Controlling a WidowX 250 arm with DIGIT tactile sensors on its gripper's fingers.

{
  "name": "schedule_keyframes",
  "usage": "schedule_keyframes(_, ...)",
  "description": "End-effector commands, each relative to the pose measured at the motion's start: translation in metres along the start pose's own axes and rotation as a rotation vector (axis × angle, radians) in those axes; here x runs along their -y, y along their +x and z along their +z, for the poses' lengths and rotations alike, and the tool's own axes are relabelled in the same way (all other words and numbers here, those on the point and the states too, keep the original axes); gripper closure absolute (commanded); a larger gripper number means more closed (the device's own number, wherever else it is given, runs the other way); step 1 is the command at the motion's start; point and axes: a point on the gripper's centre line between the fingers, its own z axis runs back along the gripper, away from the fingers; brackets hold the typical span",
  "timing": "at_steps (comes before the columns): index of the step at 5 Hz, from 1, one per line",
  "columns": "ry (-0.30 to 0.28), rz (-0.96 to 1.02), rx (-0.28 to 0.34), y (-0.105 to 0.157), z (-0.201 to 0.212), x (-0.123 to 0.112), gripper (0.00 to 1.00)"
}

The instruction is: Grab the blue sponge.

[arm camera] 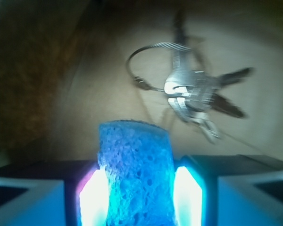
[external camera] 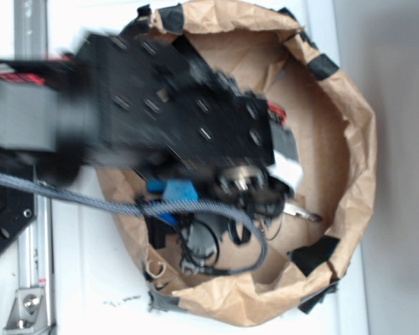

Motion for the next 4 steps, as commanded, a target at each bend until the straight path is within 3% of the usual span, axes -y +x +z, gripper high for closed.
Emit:
schedule_keyframes(1,0.097,0.139,0.11,-0.006,0.047,-0.012,1.0)
schedule_keyframes(3,0.225,0.458,0.205,-0.022,0.103,-0.019,1.0)
schedule_keyframes(4,0.239,0.525,0.243,-0.02,0.108,-0.027,1.0)
